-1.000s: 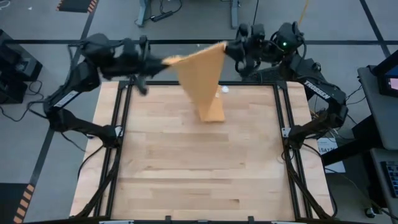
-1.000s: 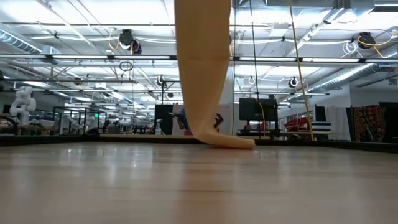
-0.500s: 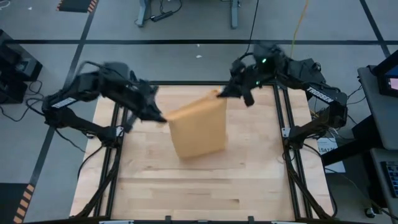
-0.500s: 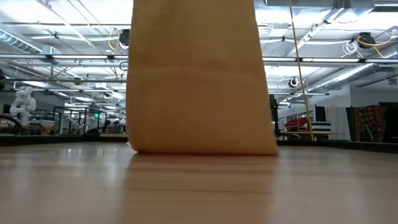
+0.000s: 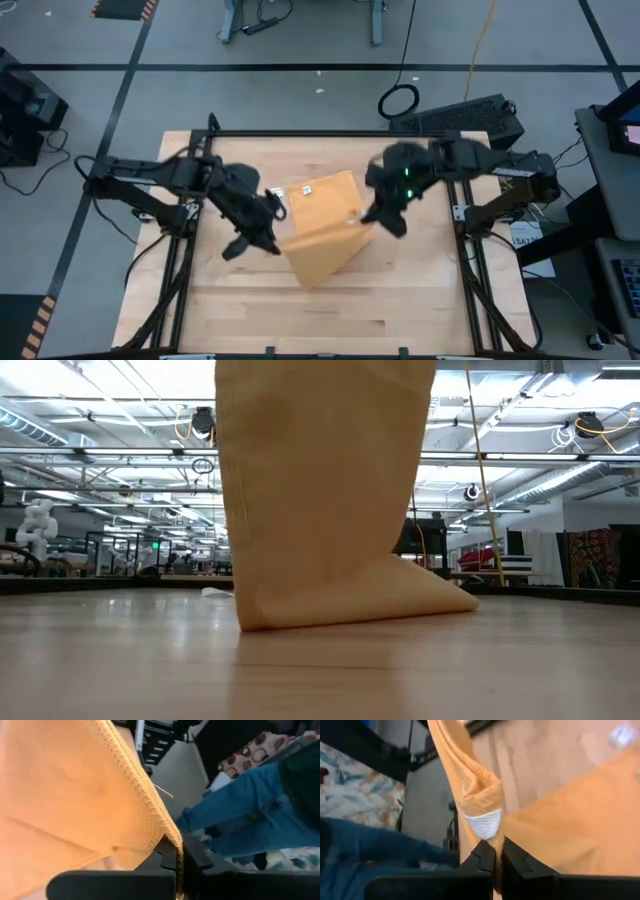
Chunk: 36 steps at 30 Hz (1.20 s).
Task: Roll towel into tight, uniform cylinder
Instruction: Roll the orange towel
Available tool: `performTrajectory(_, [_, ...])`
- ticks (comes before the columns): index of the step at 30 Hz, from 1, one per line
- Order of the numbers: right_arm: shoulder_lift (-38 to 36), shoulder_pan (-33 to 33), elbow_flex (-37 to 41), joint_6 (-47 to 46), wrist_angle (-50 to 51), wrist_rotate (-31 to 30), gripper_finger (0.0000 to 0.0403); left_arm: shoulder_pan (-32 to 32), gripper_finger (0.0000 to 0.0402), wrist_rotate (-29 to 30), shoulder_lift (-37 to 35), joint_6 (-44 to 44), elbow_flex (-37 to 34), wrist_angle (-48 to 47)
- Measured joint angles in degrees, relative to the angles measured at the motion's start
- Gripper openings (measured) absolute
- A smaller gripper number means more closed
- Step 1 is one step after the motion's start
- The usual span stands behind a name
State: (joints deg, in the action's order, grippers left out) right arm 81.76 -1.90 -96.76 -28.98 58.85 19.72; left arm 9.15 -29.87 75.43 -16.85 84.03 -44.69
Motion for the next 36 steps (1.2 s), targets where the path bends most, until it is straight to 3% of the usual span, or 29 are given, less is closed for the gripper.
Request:
performTrajectory(8, [-0.09,-14.28,8.45,-7.45,-2.28,-4.16,0.0000,7.64,0.0001,7.93,0.58,-3.87,-9.84,17.23])
performTrajectory(15, [-0.04,-21.20,15.67,-15.76,-10.45,-4.68,0.0000,9.97,0.0008,8.96,3.23,-10.85,-14.18,22.10])
performTrajectory(21, [-0.09,-24.00,16.47,-19.93,-14.02,-8.83,0.0000,11.39,0.0078,8.67,4.29,-11.36,-14.18,21.14])
performTrajectory(26, [-0.09,-25.10,16.49,-22.15,-12.73,-9.58,0.0000,10.21,0.0150,9.00,2.79,-12.27,-14.17,14.57])
performTrajectory(28, [-0.09,-25.55,16.49,-22.63,-12.69,-10.17,0.0000,8.88,0.0169,14.63,2.53,-10.60,-14.14,11.51])
performTrajectory(33, [-0.09,-26.27,16.47,-23.56,-13.37,-12.57,0.0000,2.54,0.0178,40.20,4.30,-0.29,-14.14,7.13])
performTrajectory(36, [-0.07,-26.35,16.47,-24.10,-13.41,-12.74,0.0000,-6.75,0.0179,40.41,7.93,3.49,-14.14,7.56])
